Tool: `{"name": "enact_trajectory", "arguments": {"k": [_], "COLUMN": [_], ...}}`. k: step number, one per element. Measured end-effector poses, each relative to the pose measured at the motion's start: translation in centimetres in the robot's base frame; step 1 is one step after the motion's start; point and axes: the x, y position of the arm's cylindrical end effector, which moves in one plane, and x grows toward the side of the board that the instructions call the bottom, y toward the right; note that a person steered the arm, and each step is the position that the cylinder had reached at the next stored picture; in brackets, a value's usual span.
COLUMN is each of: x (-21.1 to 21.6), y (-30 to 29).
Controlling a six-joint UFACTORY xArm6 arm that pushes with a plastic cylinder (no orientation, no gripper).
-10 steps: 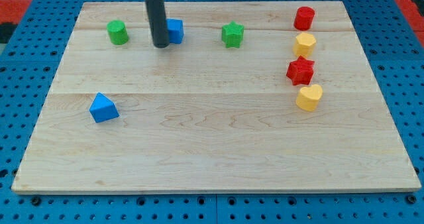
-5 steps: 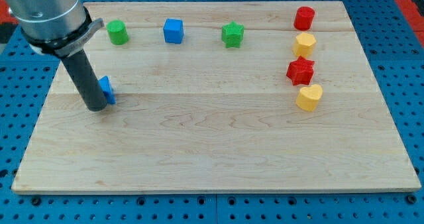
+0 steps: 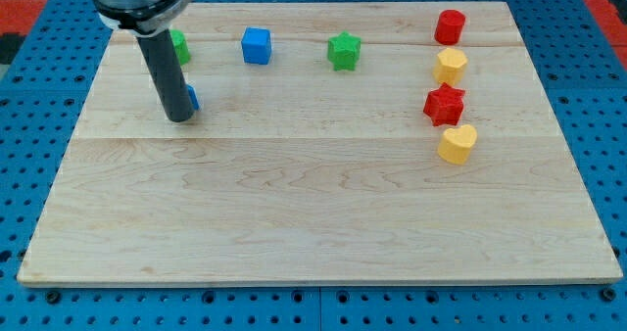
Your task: Place the blue triangle to the right of the green circle
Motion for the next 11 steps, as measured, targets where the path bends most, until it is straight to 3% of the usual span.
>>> {"name": "enact_trajectory", "arguments": {"k": [1, 3, 5, 9, 11], "x": [-2.0, -0.5, -5.3, -5.9, -9.4], "y": [-3.9, -2.0, -3.9, 0.8, 1.7]}}
